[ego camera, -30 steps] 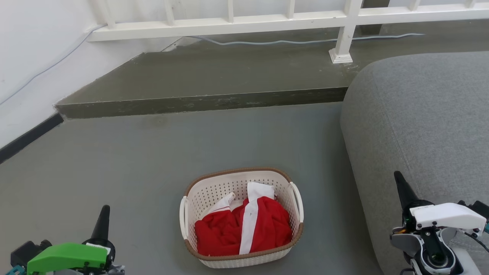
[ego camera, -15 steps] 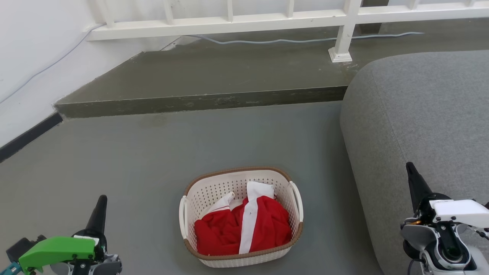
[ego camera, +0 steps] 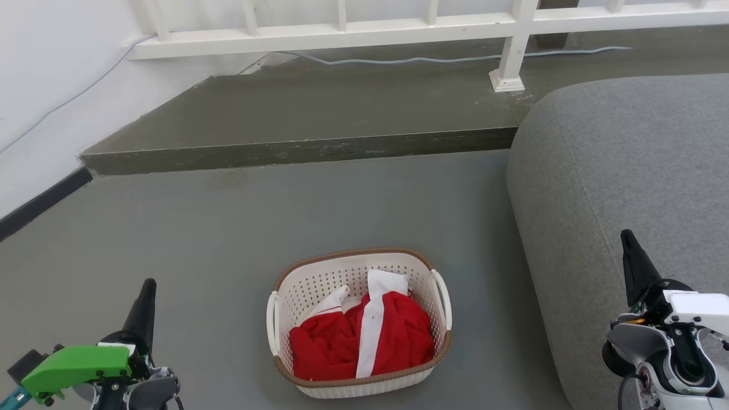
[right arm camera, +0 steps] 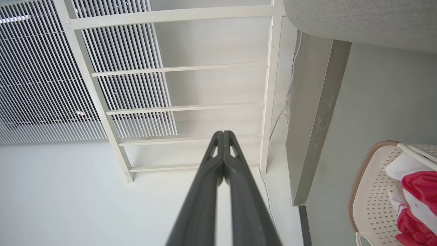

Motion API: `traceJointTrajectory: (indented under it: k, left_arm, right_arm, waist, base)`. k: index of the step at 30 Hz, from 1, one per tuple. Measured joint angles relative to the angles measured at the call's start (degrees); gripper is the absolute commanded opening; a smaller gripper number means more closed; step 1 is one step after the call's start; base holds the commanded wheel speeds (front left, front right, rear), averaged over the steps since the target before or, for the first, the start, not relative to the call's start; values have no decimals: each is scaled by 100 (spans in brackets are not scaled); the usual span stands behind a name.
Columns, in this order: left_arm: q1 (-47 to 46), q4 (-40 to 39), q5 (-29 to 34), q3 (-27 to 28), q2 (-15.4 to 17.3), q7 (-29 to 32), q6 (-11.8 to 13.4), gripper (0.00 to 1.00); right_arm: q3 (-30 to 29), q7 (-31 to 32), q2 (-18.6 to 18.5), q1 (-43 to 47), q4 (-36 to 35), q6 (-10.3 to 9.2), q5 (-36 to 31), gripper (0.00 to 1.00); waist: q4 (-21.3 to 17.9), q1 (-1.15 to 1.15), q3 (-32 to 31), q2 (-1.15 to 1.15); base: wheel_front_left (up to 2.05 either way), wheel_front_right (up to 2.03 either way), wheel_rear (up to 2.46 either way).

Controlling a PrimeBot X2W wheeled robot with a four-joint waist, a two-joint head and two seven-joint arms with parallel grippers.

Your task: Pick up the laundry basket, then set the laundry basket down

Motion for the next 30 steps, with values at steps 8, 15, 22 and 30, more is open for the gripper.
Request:
traceJointTrajectory:
  k: [8, 15, 22, 30]
  left_arm:
    - [-23, 5, -1, 3, -2, 0, 0, 0]
    - [-24, 9, 0, 7, -4, 1, 0, 0]
    - [-25, 12, -1, 14, -5, 1, 0, 0]
    - [-25, 18, -1, 24, -7, 1, -10, 0]
  right_arm:
    - [-3, 1, 0, 0, 1, 1, 0, 0]
    - [-4, 1, 0, 0, 1, 1, 0, 0]
    - [-8, 1, 0, 0, 2, 1, 0, 0]
    - [-10, 1, 1, 0, 4, 2, 0, 0]
  waist:
    - [0, 0, 0, 0]
    - [0, 0, -1, 0]
    - [0, 0, -2, 0]
    - [0, 0, -2, 0]
  base:
    - [0, 0, 0]
    - [0, 0, 0]
    - [0, 0, 0]
    - [0, 0, 0]
